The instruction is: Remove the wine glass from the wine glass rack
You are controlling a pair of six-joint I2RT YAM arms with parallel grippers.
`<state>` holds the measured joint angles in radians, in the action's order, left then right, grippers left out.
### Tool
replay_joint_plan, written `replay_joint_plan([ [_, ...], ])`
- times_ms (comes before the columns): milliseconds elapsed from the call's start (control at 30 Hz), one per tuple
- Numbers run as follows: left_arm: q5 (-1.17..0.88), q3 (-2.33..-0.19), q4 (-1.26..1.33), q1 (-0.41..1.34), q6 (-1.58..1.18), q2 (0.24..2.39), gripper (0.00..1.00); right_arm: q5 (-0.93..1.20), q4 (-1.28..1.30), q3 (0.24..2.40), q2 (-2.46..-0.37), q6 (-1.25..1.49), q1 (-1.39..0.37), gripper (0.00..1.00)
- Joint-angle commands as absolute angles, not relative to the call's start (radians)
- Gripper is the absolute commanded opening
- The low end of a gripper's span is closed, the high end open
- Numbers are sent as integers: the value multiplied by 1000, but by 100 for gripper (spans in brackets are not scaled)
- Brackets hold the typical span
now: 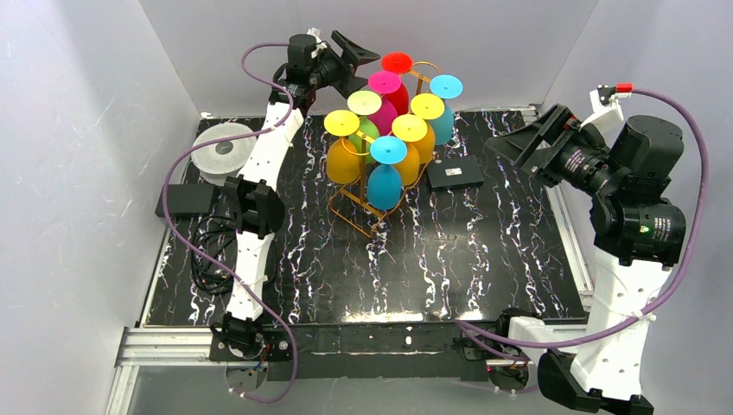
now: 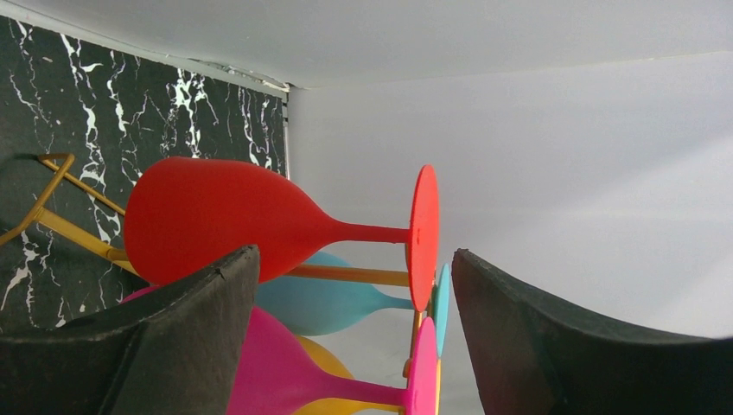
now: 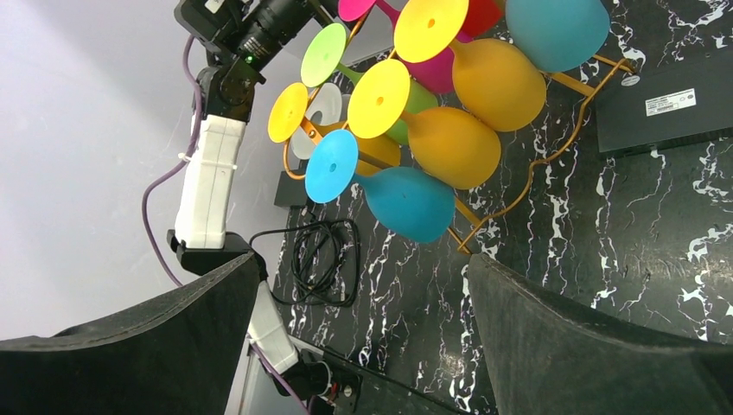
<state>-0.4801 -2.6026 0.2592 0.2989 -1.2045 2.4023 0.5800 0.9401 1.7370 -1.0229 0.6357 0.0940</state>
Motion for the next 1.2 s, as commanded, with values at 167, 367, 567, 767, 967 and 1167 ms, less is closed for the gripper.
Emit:
replay_joint_plan([
  [167, -475, -2650, 331, 313, -1191, 2383, 79, 601, 915, 1754, -1035, 606, 96, 97],
  [367, -466, -2656, 346, 325, -1189, 2393, 76, 600, 914, 1753, -1034, 603, 95, 97],
  [567, -453, -2662, 348, 335, -1182, 2399, 75, 596, 916, 1747, -1028, 601, 95, 97],
  [767, -436, -2662, 347, 349, -1160, 2398, 74, 592, 916, 1748, -1025, 595, 94, 97],
  [967, -425, -2660, 347, 356, -1147, 2397, 71, 588, 918, 1745, -1020, 588, 95, 97],
  [1167, -416, -2658, 338, 358, -1134, 2392, 68, 584, 920, 1754, -1025, 579, 94, 97],
])
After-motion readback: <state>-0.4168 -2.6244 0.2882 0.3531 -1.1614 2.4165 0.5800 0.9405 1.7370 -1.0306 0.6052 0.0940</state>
